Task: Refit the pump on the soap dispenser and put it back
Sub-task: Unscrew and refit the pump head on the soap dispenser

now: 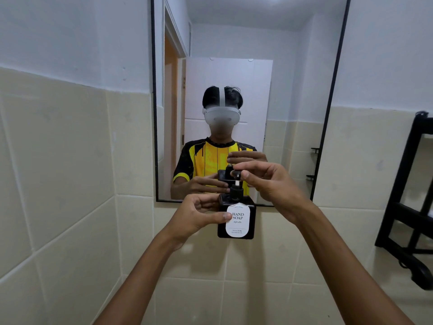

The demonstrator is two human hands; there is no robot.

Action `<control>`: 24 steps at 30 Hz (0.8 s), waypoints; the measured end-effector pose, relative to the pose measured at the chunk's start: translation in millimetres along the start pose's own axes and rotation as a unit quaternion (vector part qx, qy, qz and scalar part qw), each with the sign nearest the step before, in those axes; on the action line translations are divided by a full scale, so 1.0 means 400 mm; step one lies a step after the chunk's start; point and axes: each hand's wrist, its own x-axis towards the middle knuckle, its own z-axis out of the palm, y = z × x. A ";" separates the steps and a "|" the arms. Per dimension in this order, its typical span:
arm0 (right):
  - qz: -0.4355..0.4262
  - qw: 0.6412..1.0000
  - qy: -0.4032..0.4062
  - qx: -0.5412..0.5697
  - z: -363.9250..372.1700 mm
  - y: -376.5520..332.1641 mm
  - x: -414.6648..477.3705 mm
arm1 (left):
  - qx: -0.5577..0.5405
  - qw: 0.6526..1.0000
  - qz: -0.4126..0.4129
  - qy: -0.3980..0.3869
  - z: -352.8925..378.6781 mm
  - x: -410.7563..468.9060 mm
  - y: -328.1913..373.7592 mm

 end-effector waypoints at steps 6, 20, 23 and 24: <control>0.015 1.000 -0.014 -0.008 -0.009 0.009 0.006 | 0.000 1.000 -0.006 0.000 0.004 0.002 0.003; 0.028 0.999 0.005 -0.035 -0.019 0.001 -0.008 | -0.005 1.000 -0.005 -0.002 0.014 0.005 -0.009; 0.027 0.999 0.003 -0.022 -0.023 -0.002 -0.016 | -0.002 1.000 -0.004 -0.004 0.016 0.007 -0.015; 0.024 0.999 0.002 -0.022 -0.023 -0.004 -0.019 | 0.000 1.000 -0.005 -0.004 0.017 0.007 -0.016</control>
